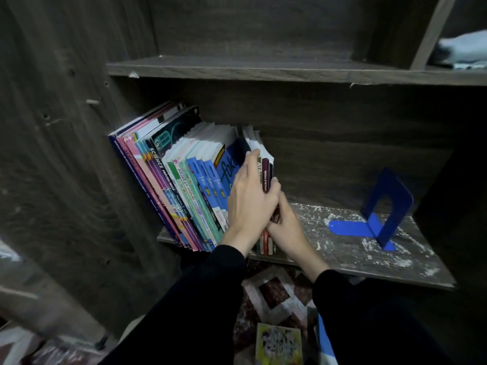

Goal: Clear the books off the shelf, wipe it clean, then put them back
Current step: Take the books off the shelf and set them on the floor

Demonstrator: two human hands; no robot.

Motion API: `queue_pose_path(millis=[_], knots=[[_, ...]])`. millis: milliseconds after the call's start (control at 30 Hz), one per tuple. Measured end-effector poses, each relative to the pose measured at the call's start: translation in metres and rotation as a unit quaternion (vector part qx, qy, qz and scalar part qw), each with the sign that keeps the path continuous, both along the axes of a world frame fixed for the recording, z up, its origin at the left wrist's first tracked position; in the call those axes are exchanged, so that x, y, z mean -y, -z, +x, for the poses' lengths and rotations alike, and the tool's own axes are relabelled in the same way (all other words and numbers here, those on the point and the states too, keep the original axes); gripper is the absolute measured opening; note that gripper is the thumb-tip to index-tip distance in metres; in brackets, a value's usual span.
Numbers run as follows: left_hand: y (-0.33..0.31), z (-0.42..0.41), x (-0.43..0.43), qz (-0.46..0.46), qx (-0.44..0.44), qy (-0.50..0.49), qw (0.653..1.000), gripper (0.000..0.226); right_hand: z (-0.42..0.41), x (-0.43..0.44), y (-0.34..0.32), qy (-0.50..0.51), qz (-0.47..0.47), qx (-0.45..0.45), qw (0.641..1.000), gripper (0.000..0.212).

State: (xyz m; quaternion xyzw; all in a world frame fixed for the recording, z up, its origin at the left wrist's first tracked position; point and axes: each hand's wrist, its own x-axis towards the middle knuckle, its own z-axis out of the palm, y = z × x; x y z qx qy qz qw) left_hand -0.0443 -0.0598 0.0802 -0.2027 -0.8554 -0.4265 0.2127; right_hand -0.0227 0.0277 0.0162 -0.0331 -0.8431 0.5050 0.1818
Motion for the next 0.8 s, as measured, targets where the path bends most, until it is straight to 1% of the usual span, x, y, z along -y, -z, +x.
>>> queue_pose_path(millis=[100,167,233,300,367,433,533,633,667,700,767,800], knots=[[0.005,-0.002,-0.012,-0.014,-0.030,0.010,0.999,0.057,0.007,-0.008,0.008,-0.011,-0.026,-0.005,1.000,0.080],[0.008,-0.007,-0.019,-0.054,-0.027,-0.008,0.998,0.057,0.010,-0.012,0.015,-0.030,-0.023,0.005,0.999,0.080],[0.009,-0.015,-0.025,-0.107,-0.019,-0.032,0.994,0.060,0.012,-0.015,0.020,-0.052,-0.016,0.020,0.998,0.086],[0.011,-0.021,-0.027,-0.121,-0.031,-0.049,0.991,0.062,0.011,-0.017,0.023,-0.064,-0.013,0.034,0.997,0.090],[0.012,-0.025,-0.025,-0.088,-0.049,-0.055,0.993,0.056,0.009,-0.019,0.024,-0.072,0.008,0.048,0.996,0.089],[0.014,-0.029,-0.019,-0.038,-0.054,-0.040,0.997,0.049,0.006,-0.018,0.028,-0.075,0.060,0.052,0.994,0.090],[0.017,-0.028,-0.009,0.026,-0.055,-0.004,0.998,0.047,0.000,-0.016,0.035,-0.063,0.151,0.033,0.986,0.088],[0.008,-0.015,0.002,0.044,-0.076,0.045,0.995,0.048,0.002,-0.020,0.033,-0.055,0.177,-0.002,0.983,0.078],[0.001,-0.009,0.007,0.049,-0.083,0.057,0.994,0.049,0.005,-0.021,0.029,-0.055,0.171,-0.019,0.984,0.074],[-0.008,-0.002,0.012,0.060,-0.082,0.069,0.992,0.050,0.009,-0.024,0.024,-0.053,0.140,-0.040,0.988,0.070],[-0.031,0.013,0.024,0.109,-0.046,0.100,0.988,0.051,0.014,-0.033,0.014,-0.020,0.012,-0.080,0.997,0.064],[-0.041,0.021,0.030,0.136,-0.024,0.115,0.984,0.051,0.014,-0.041,0.010,0.005,-0.046,-0.079,0.996,0.066]])
